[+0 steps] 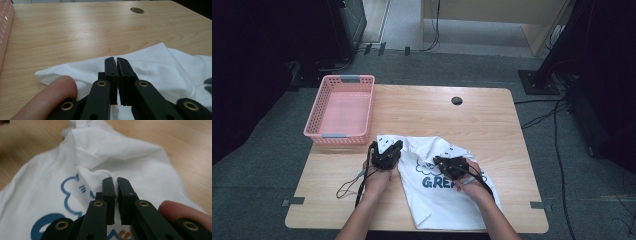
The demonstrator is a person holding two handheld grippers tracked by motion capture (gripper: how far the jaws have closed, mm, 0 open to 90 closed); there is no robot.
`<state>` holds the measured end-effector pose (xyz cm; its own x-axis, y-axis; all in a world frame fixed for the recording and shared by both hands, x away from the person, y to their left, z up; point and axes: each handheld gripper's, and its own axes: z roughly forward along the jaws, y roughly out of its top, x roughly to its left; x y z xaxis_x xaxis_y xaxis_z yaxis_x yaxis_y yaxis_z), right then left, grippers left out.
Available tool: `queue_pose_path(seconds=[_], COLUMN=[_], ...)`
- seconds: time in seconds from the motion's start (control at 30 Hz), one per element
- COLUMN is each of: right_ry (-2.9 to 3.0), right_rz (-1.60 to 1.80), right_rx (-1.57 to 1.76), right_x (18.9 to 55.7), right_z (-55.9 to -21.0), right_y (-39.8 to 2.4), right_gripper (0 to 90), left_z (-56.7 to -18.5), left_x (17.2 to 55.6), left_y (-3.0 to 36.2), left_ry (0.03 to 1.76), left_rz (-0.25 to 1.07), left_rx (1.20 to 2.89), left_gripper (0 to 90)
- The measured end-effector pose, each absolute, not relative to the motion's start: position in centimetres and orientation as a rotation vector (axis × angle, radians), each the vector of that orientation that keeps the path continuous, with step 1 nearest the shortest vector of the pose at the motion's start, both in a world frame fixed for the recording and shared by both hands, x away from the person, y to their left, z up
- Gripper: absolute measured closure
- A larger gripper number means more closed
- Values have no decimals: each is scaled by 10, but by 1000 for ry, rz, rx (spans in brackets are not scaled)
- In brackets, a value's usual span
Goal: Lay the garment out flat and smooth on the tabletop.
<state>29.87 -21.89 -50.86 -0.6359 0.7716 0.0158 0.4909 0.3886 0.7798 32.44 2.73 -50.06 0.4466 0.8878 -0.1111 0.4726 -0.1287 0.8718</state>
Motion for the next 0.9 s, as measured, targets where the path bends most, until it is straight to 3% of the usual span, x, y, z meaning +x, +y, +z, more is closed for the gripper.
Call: queue_pose_path(seconds=[0.27, 0.4, 0.6, 0.9], right_ry=[2108, 2054, 2016, 1971], right_rz=[1264, 1294, 1291, 1181], right_rx=[1282, 1350, 1415, 1524], right_x=[335, 354, 379, 405], right_z=[-470, -459, -459, -474], right_y=[-250, -262, -276, -292], right_gripper=[869, 869, 868, 813], left_z=[-502, -505, -502, -508], left_x=[323, 329, 344, 385], left_y=[18, 10, -2, -19], left_ry=[1122, 1145, 1208, 1267], left_rz=[601, 629, 733, 786], left_rx=[1829, 1887, 1908, 1971], left_gripper=[757, 586, 435, 451])
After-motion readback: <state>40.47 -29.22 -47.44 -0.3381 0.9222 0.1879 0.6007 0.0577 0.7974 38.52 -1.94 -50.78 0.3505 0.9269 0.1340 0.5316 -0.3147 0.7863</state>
